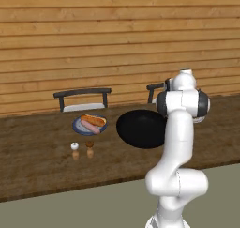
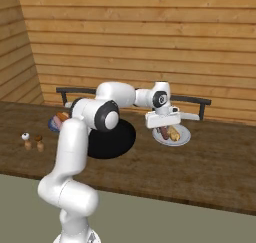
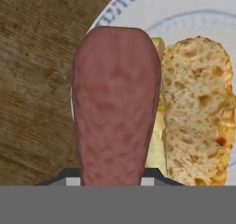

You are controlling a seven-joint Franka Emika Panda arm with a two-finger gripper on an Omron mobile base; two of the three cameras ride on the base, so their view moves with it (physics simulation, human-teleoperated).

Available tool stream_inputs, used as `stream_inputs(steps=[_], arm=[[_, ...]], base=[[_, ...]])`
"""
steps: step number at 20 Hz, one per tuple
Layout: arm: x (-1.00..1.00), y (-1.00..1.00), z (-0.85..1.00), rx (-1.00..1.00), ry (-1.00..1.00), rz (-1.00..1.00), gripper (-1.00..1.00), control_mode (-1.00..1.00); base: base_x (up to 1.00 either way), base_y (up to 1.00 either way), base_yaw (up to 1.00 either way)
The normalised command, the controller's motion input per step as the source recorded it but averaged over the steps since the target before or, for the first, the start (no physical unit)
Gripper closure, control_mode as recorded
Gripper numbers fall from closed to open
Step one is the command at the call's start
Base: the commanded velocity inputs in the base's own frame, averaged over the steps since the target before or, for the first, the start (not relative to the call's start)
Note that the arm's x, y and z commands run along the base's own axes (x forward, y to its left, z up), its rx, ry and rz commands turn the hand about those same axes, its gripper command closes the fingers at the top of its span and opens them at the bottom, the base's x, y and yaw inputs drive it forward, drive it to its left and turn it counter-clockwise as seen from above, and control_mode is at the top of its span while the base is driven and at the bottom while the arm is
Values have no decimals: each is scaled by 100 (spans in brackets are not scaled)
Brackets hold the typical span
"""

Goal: Place one bun and one sausage from the bowl on each plate.

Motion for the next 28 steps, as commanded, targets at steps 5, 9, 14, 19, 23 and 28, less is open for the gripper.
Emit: stream_inputs(steps=[5, 9, 14, 19, 23, 28], arm=[[0, 3, -25, 0, 6, 4, -100, -100], [0, 0, -8, 0, 0, 3, -100, -100], [-11, -2, 13, 0, -1, 1, -100, -100], [-63, -1, 55, 0, -4, 0, -100, -100], [-91, 0, 65, 0, -7, 0, -100, -100], [-100, 2, 61, 0, -13, -3, -100, -100]], base=[[0, 0, 0], [0, 0, 0], [0, 0, 0], [0, 0, 0], [0, 0, 0], [0, 0, 0]])
